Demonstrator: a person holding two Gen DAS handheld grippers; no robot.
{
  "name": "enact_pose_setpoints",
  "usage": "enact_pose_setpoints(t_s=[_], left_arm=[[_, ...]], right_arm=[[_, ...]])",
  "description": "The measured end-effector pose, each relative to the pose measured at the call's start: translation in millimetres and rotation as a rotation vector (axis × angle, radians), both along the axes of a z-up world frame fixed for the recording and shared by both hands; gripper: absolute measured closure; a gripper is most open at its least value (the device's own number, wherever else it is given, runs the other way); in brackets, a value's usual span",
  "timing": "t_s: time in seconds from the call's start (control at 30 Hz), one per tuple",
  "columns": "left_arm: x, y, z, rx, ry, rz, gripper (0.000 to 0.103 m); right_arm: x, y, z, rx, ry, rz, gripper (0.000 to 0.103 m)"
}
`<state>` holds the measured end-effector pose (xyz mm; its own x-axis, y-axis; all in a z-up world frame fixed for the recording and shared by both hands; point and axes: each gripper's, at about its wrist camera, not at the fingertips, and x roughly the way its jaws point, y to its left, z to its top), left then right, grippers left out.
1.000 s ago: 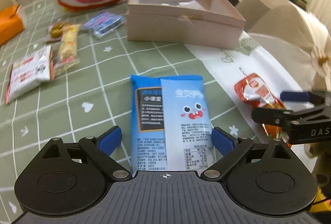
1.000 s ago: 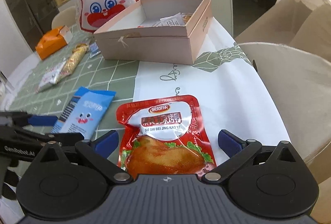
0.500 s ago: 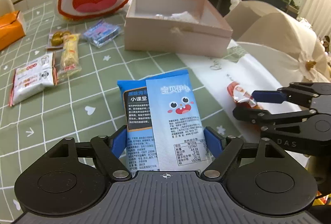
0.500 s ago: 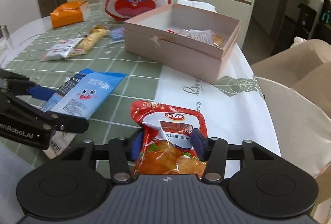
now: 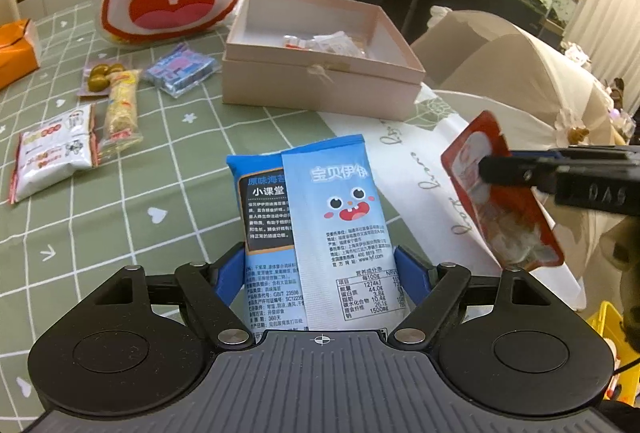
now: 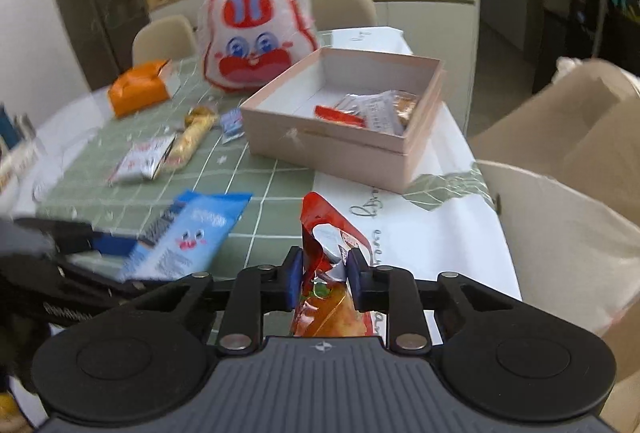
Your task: Organize snacks
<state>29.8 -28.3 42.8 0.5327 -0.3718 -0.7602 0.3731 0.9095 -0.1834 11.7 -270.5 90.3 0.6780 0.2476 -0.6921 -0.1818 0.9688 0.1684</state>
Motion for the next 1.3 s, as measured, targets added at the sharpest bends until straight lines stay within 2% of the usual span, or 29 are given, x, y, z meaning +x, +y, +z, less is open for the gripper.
enact_pose_setpoints(t_s=[0.1,0.17,0.23,0.3,0.4,0.47,0.53,0.6,0.67,0.73,0.83,1.03,1.3], left_arm=[[1,-5,-2,-0.01,0.008,-0.011,0.02],[2,-11,-3,-0.025,0.02,-0.017,0.02],[4,-20,-6,-0.039,0.031,-0.042,0.02],[3,-29,-9,-0.036,0.035,-0.068,0.02],[0,-35,-11,-0.023,0.032,-0.088,0.02],[-1,-32,-12,-0.012,0.034,-0.08,0.02],[0,-25,-13,-0.011,0.039,-0.059,0.02],[1,-19,-12,-0.012,0.042,-0.04,0.02],[1,-14,-12,-0.015,0.042,-0.028,0.02],[1,-10,-10,-0.017,0.039,-0.023,0.02],[1,-6,-8,-0.017,0.033,-0.014,0.02],[-2,-1,0,-0.01,0.019,0.009,0.02],[14,0,29,-0.019,-0.068,0.012,0.02]], right_arm=[[2,-15,-5,-0.008,0.04,-0.051,0.079],[3,-23,-10,0.037,0.07,-0.056,0.073],[8,-22,-18,0.048,0.128,-0.041,0.056],[10,-12,-29,0.002,0.153,-0.04,0.053],[10,5,-48,-0.121,0.146,-0.031,0.052],[6,16,-52,-0.186,0.12,-0.025,0.053],[3,19,-49,-0.199,0.108,-0.015,0.058],[2,19,-42,-0.179,0.097,0.001,0.062],[1,19,-30,-0.165,0.077,0.01,0.07],[2,18,-19,-0.12,0.067,0.022,0.078],[6,18,-1,-0.034,0.057,0.04,0.083],[12,26,19,0.116,0.058,0.094,0.084],[30,33,44,0.13,0.005,0.116,0.084]])
